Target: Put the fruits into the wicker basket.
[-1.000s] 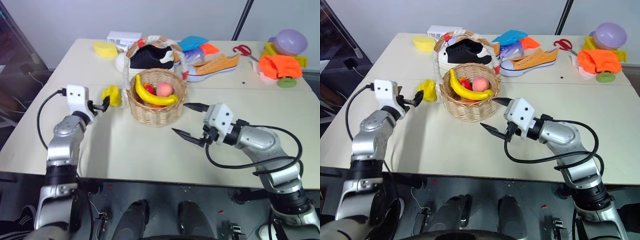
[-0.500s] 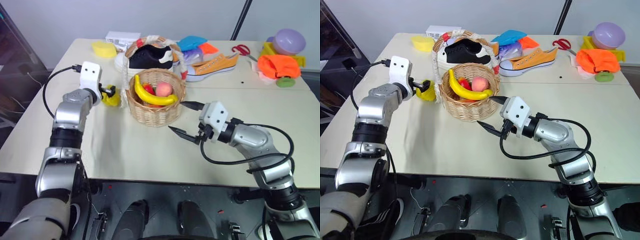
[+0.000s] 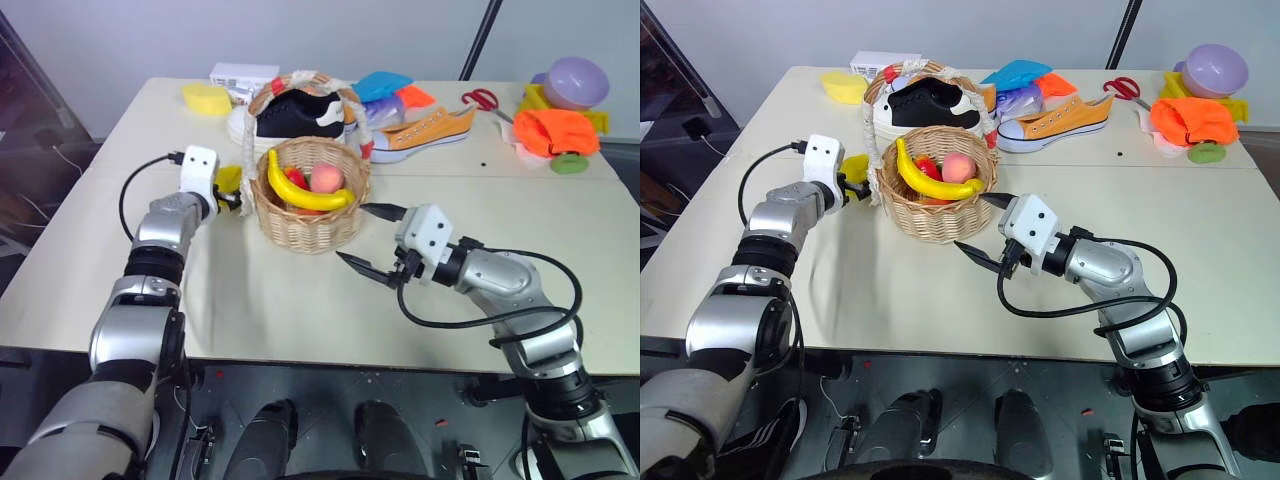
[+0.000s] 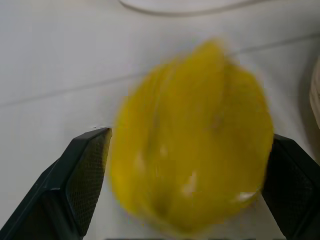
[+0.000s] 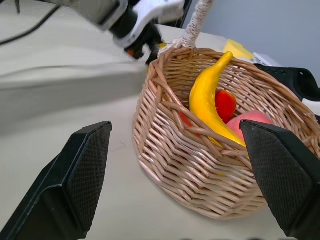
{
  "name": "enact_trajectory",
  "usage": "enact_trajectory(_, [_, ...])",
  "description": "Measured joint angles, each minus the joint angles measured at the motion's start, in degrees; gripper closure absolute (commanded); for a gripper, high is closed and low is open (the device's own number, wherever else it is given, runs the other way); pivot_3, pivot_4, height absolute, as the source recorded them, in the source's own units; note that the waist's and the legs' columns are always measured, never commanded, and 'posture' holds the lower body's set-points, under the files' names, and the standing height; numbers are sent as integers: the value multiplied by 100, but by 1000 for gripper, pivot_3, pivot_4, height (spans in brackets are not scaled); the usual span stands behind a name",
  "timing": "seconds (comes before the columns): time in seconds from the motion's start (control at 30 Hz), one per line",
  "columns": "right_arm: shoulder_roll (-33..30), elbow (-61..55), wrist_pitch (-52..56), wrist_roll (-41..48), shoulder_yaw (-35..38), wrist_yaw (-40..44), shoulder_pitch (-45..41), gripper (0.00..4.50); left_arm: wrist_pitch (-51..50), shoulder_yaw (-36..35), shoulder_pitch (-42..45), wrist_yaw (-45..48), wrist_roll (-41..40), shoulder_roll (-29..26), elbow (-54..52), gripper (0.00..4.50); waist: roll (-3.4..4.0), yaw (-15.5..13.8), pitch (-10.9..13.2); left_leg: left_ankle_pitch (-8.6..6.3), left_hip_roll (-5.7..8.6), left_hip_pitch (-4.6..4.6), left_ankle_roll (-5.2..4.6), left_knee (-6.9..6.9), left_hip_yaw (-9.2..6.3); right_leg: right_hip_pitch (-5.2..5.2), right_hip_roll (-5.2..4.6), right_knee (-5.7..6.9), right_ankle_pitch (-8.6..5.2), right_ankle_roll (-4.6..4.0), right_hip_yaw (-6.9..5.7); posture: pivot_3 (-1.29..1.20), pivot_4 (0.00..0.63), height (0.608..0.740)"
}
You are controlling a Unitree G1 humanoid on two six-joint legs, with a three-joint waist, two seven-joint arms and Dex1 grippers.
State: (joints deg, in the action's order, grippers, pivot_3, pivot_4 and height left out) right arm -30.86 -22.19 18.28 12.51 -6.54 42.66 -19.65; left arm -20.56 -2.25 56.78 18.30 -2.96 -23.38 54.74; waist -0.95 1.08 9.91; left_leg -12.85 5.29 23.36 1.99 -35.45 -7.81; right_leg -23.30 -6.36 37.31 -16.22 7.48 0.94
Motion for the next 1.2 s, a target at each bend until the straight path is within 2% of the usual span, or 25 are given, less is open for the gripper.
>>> enact_trajectory(0.47, [66, -15, 20, 2, -79, -11, -12, 220, 462, -90, 4, -12, -10, 112, 123, 0, -1, -18, 0, 0, 1, 6, -1, -23, 0, 4, 0, 3, 0, 1, 0, 0, 150, 740])
enact_trajectory(0.67, [120, -14, 25, -2, -158, -51, -66, 220, 861, -87, 270, 147, -2, 110, 199, 0, -1, -19, 0, 0, 1, 6, -1, -25, 1, 5, 1, 4, 1, 1, 1, 0, 150, 740])
enact_trajectory(1.17, [118, -16, 78, -9, -168, -101, -107, 220, 870, -144, 286, 185, -19, 276, 566, 0, -1, -17, 0, -1, 1, 6, -1, -30, 1, 5, 2, 9, 1, 2, 0, 0, 150, 740])
enact_trajectory(1.2, [115, -18, 91, -10, -168, -106, -107, 79, 870, -181, 286, 189, -32, 284, 573, 255, -1, -17, 0, -1, 1, 6, -1, -30, 1, 5, 2, 9, 1, 2, 0, 0, 150, 740])
